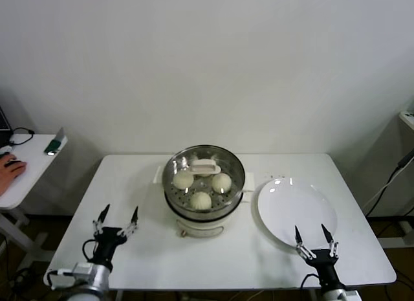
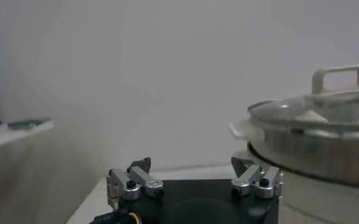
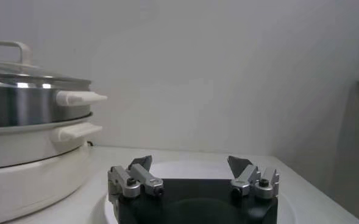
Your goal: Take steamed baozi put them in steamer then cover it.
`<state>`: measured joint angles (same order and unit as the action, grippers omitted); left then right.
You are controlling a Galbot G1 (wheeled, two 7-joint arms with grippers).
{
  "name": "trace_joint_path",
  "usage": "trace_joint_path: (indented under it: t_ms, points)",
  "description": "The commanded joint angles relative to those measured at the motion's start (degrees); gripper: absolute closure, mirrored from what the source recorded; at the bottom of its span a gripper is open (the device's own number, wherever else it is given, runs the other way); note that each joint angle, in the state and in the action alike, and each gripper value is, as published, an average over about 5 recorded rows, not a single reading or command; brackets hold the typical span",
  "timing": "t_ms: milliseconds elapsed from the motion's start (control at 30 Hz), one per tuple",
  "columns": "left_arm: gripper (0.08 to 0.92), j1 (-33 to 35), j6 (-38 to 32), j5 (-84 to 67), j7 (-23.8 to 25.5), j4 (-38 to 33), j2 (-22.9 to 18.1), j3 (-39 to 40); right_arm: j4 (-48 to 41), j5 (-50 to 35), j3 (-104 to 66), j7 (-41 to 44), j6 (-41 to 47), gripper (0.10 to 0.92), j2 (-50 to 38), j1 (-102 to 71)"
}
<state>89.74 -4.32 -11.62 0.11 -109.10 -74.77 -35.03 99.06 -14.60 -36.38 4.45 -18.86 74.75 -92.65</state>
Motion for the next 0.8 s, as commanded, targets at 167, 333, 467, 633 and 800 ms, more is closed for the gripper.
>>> trace_joint_path:
  t_ms: [167,333,467,633,800]
  points:
    - [0.177,4.2,-8.8,-3.8,0.4,4.7,-1.4,1.2,0.2,-1.0,-0.2,0.8,-0.1,0.203,0.0,-0.2]
    - [0.177,4.3,-9.4,-3.9,0.5,4.2,-1.6,1.5,0.3,-1.0,-0.1,0.8,-0.1,0.203,0.1,0.0]
    - [0.177,4.4,-9.4,-3.8,0.5,4.0,-1.6,1.8,0.3,-0.9,0.0,0.8,-0.1,0.203,0.2,0.2]
    - [0.177,4.4,-9.3,-3.8,0.5,3.7,-1.6,2.0,0.4,-0.9,0.2,0.8,0.0,0.203,0.3,0.2]
    - [0.177,4.4,-9.3,-3.7,0.6,3.6,-1.5,2.2,0.4,-0.8,0.3,0.8,-0.1,0.203,0.3,0.2]
